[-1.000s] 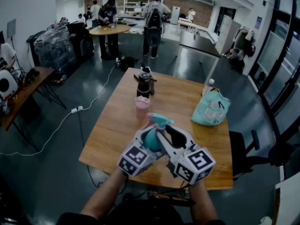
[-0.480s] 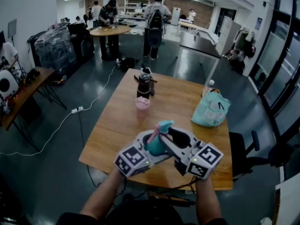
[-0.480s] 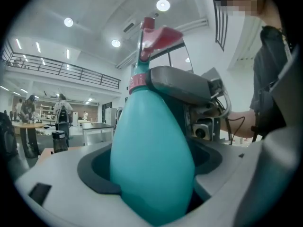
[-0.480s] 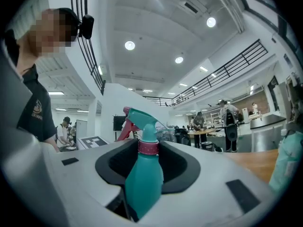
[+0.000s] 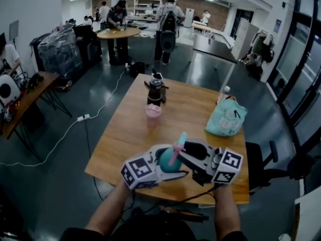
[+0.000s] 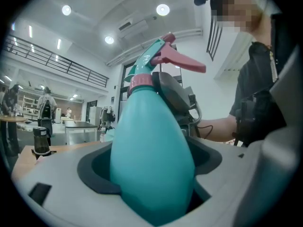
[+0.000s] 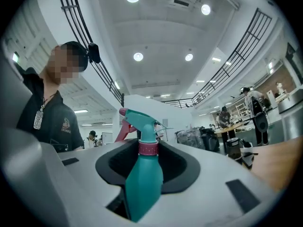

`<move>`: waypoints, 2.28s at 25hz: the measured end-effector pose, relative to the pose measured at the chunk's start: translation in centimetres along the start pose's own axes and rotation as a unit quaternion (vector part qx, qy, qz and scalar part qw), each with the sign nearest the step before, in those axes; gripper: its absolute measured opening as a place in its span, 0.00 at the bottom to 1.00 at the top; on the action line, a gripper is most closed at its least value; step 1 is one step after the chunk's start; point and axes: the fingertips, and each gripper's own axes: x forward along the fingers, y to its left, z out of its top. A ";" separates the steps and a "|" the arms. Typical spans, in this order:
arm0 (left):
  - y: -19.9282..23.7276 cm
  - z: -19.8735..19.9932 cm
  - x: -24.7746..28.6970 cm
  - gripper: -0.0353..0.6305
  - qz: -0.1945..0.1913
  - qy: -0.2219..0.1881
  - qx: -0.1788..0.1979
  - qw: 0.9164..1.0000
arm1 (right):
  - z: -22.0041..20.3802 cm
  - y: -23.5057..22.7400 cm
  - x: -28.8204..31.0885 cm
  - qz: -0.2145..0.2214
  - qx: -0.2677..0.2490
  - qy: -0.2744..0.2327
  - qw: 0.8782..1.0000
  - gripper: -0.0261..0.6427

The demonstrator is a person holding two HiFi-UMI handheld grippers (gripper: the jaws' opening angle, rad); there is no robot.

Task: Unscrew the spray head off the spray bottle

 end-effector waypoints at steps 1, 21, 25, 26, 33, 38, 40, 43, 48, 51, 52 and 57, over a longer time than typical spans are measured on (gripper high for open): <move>-0.2 0.0 0.0 0.69 -0.006 -0.001 0.000 1.000 | 0.0 0.1 -0.1 0.009 0.003 -0.002 1.000 0.25; 6.6 -0.5 -1.7 0.69 0.193 0.004 -0.004 0.981 | 2.1 -1.1 0.2 -0.177 -0.030 -0.013 0.984 0.26; 7.1 -0.8 -1.9 0.69 0.213 0.016 -0.002 0.977 | 2.4 0.3 1.6 -0.190 -0.046 0.004 0.981 0.26; 7.2 -0.9 -1.8 0.69 0.215 0.017 -0.001 0.976 | 2.5 0.5 1.9 -0.194 -0.055 0.010 0.979 0.26; 7.5 -1.2 -1.8 0.69 0.236 0.024 0.001 0.972 | 1.9 0.5 3.5 -0.242 -0.104 0.056 0.963 0.28; 7.5 -0.6 -2.3 0.69 0.235 0.009 -0.008 0.972 | 1.7 0.6 2.9 -0.249 -0.116 0.069 0.959 0.28; 7.6 -0.5 -2.5 0.69 0.233 0.003 -0.011 0.972 | 1.7 0.3 2.3 -0.253 -0.116 0.067 0.958 0.28; 7.4 -0.3 -2.4 0.69 0.227 -0.003 -0.008 0.974 | 1.7 0.0 1.6 -0.253 -0.114 0.069 0.958 0.28; 6.5 0.1 -1.7 0.69 0.207 -0.011 -0.003 0.978 | 1.2 -0.2 1.0 -0.236 -0.097 0.067 0.964 0.28; 5.9 0.2 -1.2 0.69 0.189 -0.012 0.005 0.982 | 1.1 -0.7 0.9 -0.235 -0.085 0.056 0.967 0.28; 5.6 0.2 -1.1 0.69 0.182 -0.012 0.007 0.983 | 1.2 -0.8 0.9 -0.235 -0.082 0.051 0.967 0.28; 4.3 0.2 -0.5 0.69 0.152 -0.009 0.013 0.988 | 1.2 -1.3 0.8 -0.231 -0.068 0.036 0.970 0.28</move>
